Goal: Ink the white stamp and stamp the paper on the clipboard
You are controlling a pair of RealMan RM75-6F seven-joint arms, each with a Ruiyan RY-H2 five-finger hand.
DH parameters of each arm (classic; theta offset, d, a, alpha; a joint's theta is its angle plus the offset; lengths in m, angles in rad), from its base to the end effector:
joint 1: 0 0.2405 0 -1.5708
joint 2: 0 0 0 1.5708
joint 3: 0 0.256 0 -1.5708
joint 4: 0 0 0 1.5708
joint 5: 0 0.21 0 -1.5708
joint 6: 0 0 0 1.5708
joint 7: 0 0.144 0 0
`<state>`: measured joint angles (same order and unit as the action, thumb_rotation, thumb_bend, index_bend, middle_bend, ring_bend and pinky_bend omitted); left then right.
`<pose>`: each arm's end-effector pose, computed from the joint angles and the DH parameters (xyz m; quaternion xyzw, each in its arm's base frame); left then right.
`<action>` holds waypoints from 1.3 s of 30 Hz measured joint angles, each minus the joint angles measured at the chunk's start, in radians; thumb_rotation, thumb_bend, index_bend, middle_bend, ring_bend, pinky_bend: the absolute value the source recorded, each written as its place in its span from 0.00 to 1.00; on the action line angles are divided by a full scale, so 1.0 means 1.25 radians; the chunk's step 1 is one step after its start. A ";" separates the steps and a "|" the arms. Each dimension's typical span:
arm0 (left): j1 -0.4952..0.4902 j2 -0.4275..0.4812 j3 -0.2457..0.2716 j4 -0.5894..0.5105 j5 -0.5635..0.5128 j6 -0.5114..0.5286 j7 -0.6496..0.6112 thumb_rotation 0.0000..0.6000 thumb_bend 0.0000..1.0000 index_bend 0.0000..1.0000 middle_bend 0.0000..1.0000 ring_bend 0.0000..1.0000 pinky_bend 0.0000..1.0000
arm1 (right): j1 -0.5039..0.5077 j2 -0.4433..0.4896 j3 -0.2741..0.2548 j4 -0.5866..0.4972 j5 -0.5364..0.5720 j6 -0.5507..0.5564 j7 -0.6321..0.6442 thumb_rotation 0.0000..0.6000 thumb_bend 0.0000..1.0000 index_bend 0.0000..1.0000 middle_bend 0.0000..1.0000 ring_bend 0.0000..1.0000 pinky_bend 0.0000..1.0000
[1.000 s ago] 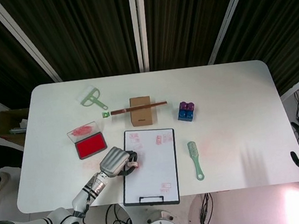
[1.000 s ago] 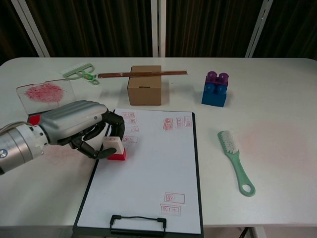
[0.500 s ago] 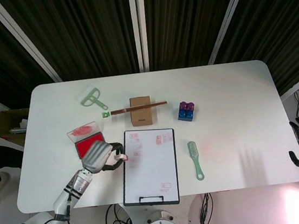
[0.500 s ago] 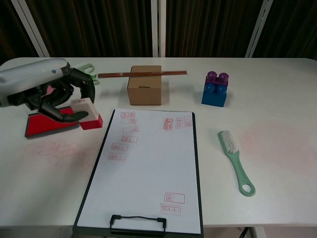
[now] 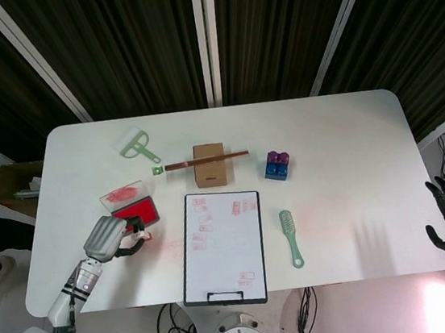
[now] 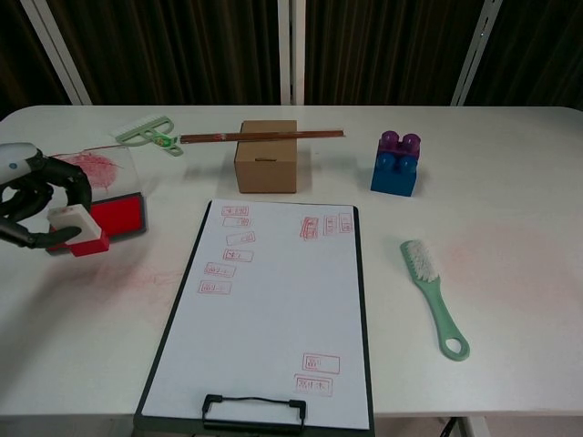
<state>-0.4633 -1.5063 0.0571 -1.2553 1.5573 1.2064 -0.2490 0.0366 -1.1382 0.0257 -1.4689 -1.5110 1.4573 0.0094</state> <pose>-0.2635 0.2659 0.0077 -0.7071 -0.4353 -0.4206 0.3656 -0.3478 -0.1614 0.1608 0.6141 -0.3806 0.3272 0.6090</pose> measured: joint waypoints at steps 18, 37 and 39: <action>0.043 -0.083 0.020 0.164 0.036 0.042 -0.078 1.00 0.47 0.76 0.79 0.81 0.86 | -0.004 0.008 0.001 -0.016 0.003 0.007 -0.010 1.00 0.30 0.00 0.00 0.00 0.00; 0.049 -0.098 0.026 0.208 0.050 0.037 -0.060 1.00 0.41 0.71 0.74 0.77 0.86 | -0.008 0.006 -0.003 -0.016 -0.009 0.020 -0.011 1.00 0.30 0.00 0.00 0.00 0.00; 0.050 -0.099 0.025 0.210 0.051 0.038 -0.061 1.00 0.41 0.70 0.73 0.77 0.86 | -0.007 0.007 -0.002 -0.016 -0.006 0.018 -0.011 1.00 0.30 0.00 0.00 0.00 0.00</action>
<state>-0.4008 -1.6304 0.0886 -0.9927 1.6204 1.2540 -0.3247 0.0274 -1.1296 0.0229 -1.4892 -1.5184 1.4793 -0.0047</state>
